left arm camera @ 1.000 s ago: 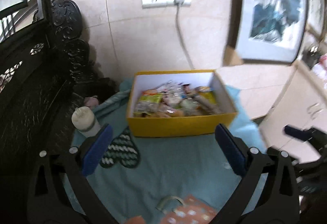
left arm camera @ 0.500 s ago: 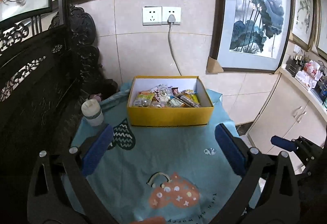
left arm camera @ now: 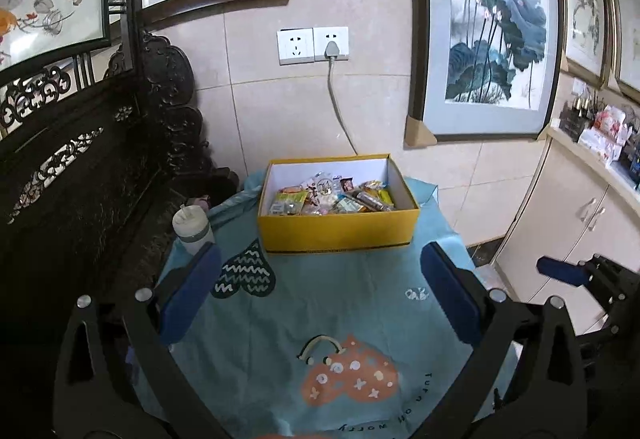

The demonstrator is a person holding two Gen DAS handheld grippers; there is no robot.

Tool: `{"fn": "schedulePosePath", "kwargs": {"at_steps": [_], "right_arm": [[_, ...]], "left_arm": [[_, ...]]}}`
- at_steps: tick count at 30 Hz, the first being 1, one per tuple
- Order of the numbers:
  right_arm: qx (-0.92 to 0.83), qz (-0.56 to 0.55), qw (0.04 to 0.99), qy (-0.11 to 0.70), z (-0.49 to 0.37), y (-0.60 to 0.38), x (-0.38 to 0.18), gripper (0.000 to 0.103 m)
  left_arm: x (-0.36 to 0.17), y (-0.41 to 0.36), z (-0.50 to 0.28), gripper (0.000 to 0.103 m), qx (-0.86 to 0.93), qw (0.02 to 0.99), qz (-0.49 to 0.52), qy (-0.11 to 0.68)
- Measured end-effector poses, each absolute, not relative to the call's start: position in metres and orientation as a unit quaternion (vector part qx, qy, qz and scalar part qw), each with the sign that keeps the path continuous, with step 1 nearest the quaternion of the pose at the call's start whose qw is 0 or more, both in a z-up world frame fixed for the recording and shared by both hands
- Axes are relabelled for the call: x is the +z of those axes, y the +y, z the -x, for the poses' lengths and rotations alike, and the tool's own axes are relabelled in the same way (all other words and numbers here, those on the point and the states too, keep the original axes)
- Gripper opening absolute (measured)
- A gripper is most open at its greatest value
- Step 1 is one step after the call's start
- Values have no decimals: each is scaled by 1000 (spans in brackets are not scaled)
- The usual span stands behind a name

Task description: Organize snacks

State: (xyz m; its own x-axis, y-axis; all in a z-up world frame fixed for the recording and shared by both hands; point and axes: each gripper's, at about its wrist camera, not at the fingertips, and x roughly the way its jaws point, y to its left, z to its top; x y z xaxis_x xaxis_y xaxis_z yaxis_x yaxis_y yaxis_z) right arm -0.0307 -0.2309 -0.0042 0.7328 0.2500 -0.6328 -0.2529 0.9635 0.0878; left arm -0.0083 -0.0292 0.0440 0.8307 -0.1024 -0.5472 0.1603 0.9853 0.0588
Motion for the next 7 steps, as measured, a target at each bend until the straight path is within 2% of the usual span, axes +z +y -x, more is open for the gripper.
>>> {"fn": "schedulePosePath", "kwargs": {"at_steps": [7], "right_arm": [[104,0,935,340,31,-234,-4,80]], "left_arm": [[41,-23,7,101,-42,954,-61,291]]}}
